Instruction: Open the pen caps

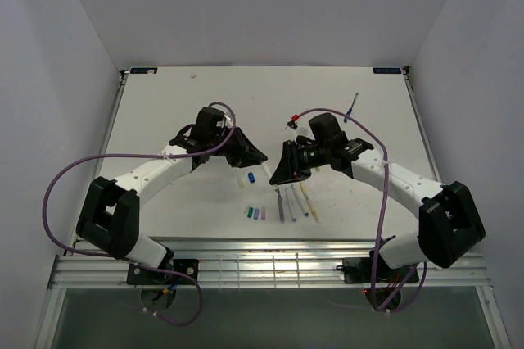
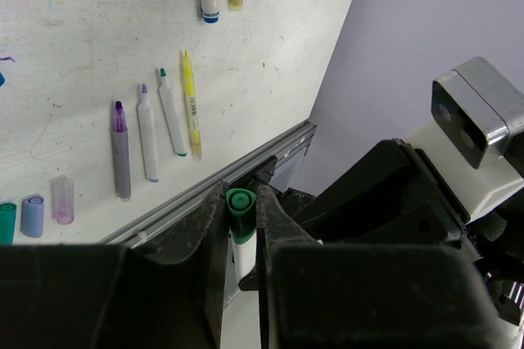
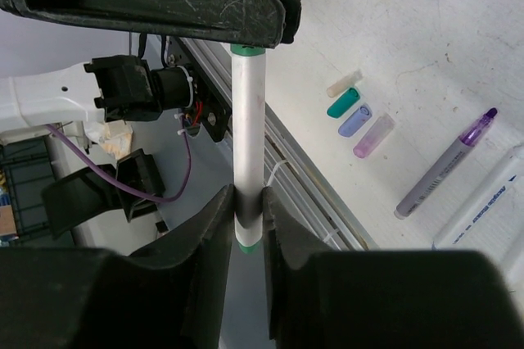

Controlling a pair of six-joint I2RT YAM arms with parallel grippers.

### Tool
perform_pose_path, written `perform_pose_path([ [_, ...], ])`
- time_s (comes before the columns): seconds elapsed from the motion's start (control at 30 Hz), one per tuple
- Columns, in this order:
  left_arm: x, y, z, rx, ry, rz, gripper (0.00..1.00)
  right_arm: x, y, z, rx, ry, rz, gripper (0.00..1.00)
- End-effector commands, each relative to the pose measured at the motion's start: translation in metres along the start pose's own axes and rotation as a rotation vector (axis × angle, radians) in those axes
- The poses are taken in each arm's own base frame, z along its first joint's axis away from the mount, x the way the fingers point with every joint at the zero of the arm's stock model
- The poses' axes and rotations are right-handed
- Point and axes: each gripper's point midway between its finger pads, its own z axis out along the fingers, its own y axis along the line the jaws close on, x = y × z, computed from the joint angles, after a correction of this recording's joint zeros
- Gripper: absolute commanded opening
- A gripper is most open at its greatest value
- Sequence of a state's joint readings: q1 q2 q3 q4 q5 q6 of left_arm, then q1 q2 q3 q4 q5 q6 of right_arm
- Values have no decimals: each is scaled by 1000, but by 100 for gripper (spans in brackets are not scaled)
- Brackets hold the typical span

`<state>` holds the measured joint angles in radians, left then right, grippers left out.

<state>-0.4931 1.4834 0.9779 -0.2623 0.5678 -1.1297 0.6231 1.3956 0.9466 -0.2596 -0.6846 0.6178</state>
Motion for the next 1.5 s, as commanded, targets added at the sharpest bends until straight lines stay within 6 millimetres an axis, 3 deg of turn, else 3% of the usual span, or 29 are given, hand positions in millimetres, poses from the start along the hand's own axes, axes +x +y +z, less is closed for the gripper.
perform_pose_path([
  [0.0,1,-20,-8,43,-2,31,0,-13,14,0,-31,-9,-72,34],
  [0.13,4,-21,-10,52,8,49,0,-18,16,3,-36,13,-68,39],
  [0.47,8,-29,-13,69,13,72,0,-20,20,12,-78,29,-45,36],
  [0.53,8,-31,-13,72,14,73,0,-19,19,14,-77,32,-42,29],
  [0.63,8,-31,-10,58,25,67,0,-18,18,16,-72,35,-45,11],
  [0.7,5,-27,-7,30,16,57,0,-15,15,17,-46,43,-62,8],
  [0.73,6,-18,-7,-14,22,39,0,-23,13,17,1,13,-91,8],
  [0.8,-2,-15,-5,-67,-3,34,0,-14,-1,16,141,47,-148,8],
  [0.83,-1,-6,-5,-122,4,11,0,-36,-12,10,296,-29,-206,8],
  [0.87,-6,-12,-7,-133,-10,25,0,-31,-17,10,394,-17,-251,8],
  [0.9,-9,-10,-6,-159,-15,20,0,-20,-30,0,512,27,-262,8],
  [0.97,-16,1,-4,-223,-38,-2,0,-31,-49,-15,734,-14,-362,8],
  [1.03,-25,-2,-3,-228,-54,-8,0,-32,-65,-36,888,-25,-395,8],
  [1.1,-31,-9,-2,-216,-61,6,0,-28,-72,-44,938,-24,-408,8],
  [1.2,-39,-20,0,-174,-73,57,0,-22,-61,-35,812,-7,-428,8],
  [1.23,-40,-24,0,-154,-80,79,0,-18,-40,-21,661,-1,-437,8],
  [1.33,-45,-32,-6,-115,-115,156,0,-4,-11,-6,422,31,-403,8],
  [1.43,-45,-15,-13,-200,-132,183,0,-14,-11,-8,346,-4,-326,8],
  [1.47,-47,-10,-18,-229,-156,195,0,-24,-20,-15,359,-31,-296,8],
])
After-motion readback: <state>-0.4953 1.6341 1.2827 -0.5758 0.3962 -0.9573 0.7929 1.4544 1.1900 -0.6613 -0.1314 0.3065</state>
